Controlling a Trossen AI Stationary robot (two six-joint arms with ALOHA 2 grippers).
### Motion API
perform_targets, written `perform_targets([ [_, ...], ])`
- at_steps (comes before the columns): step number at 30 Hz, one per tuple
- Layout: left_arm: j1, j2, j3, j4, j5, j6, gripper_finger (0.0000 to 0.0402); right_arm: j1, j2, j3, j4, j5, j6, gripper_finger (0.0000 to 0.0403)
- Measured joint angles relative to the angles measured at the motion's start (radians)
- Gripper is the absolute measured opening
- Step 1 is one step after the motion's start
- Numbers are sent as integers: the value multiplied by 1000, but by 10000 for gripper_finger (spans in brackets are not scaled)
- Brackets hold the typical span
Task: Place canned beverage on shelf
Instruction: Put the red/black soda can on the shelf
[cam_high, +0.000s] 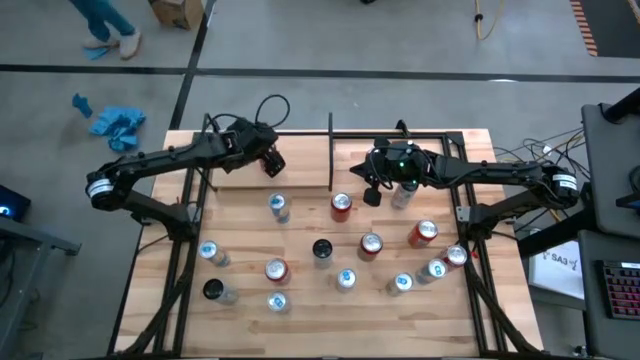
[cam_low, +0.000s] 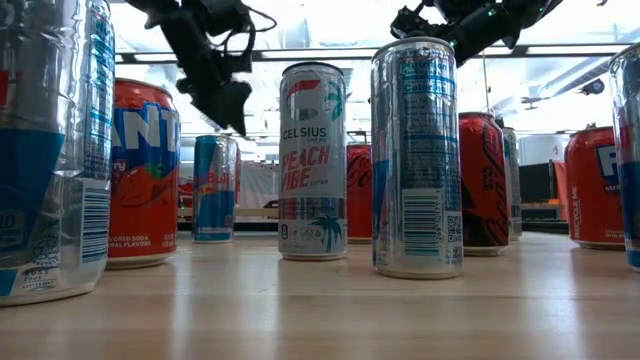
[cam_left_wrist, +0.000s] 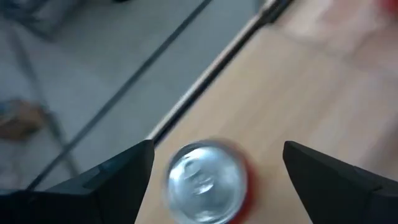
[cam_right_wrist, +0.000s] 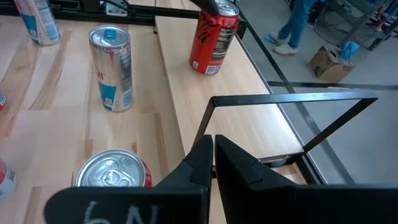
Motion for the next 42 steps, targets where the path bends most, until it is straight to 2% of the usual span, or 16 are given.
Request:
perform_targets([
  [3,-13,9,29,20,94,-34,329,0,0,0,0,0,0,9],
  [7,-36,53,46,6,103,-118,275,-2,0,0,0,0,0,9],
  [10,-44,91,55,-13,111,-179,201,-3,0,0,0,0,0,9],
  [13,-42,127,59,-39,102,-222,110,-3,0,0,-1,0,0,9],
  [15,-40,150,59,-64,61,-241,46,-3,0,0,-1,0,0,9],
  [17,-38,164,59,-98,-2,-265,13,-3,0,0,-1,0,0,9],
  [22,-28,182,59,-150,-93,-284,22,-3,0,-3,-1,0,0,9],
  [28,1,187,59,-188,-144,-310,2,-3,0,-4,-1,0,0,9],
  [42,63,187,59,-260,-154,-383,0,-3,0,-4,-1,0,0,9],
])
